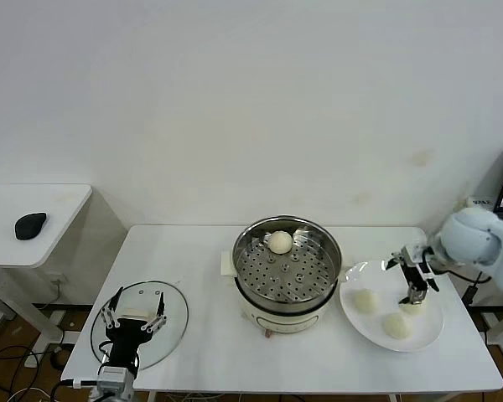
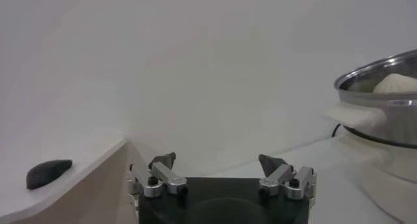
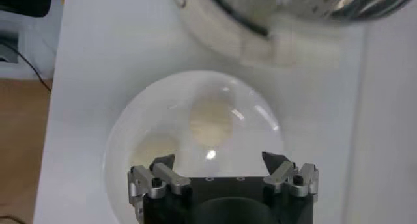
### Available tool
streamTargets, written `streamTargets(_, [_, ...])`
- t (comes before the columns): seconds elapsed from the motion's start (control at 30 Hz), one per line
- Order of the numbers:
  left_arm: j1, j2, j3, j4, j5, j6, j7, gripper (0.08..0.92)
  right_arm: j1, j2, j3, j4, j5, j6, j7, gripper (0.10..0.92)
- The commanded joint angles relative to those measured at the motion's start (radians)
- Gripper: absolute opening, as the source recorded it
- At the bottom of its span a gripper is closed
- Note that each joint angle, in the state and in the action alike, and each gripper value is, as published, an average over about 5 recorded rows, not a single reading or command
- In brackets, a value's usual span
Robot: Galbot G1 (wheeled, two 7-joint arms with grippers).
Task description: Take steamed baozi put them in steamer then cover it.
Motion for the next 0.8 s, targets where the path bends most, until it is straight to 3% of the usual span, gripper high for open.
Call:
streamTargets(0.03, [-0.001, 0.001, -0.002, 0.010, 0.001, 0.001, 0.001, 0.823, -0.283, 0.052, 0.214, -0.129, -0.100, 0.052, 0.002, 0.823])
streamTargets(0.8, [0.017, -0.009, -0.022, 0.011, 0.019, -0.004, 0.003, 0.823, -0.290, 0.282, 0.214, -0.303, -0.088, 0.057, 0.051, 0.823])
